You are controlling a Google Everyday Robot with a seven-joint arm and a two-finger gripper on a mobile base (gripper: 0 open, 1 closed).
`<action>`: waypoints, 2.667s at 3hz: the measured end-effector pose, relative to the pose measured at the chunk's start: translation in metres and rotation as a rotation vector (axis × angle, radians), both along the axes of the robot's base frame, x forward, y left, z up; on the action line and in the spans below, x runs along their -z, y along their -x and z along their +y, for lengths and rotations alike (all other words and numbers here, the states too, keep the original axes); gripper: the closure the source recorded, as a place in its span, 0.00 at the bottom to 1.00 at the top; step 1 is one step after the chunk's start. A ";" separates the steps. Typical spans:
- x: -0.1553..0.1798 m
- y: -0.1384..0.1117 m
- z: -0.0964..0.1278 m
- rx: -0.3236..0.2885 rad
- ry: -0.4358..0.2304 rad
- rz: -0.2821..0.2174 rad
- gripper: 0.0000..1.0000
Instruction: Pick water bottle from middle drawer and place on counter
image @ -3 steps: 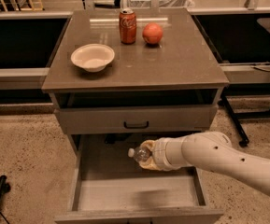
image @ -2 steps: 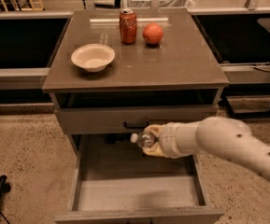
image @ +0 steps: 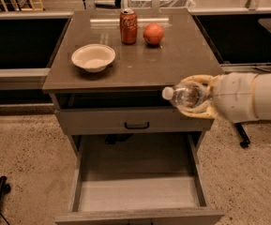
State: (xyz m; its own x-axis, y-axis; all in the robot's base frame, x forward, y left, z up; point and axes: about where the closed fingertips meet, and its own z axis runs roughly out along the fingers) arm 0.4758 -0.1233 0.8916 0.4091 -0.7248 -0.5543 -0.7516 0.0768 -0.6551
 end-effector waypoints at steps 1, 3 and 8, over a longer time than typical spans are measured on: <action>-0.035 -0.004 -0.036 -0.037 -0.087 0.041 1.00; -0.068 -0.006 -0.030 -0.116 -0.094 0.042 1.00; -0.069 -0.203 0.089 -0.111 -0.585 0.306 1.00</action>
Offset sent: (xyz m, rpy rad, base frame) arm 0.0018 -0.0355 0.0308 0.0746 0.0301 0.0266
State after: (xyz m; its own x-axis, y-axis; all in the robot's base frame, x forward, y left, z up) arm 0.6789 -0.0343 0.9604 0.2260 -0.2321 -0.9461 -0.9209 0.2657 -0.2852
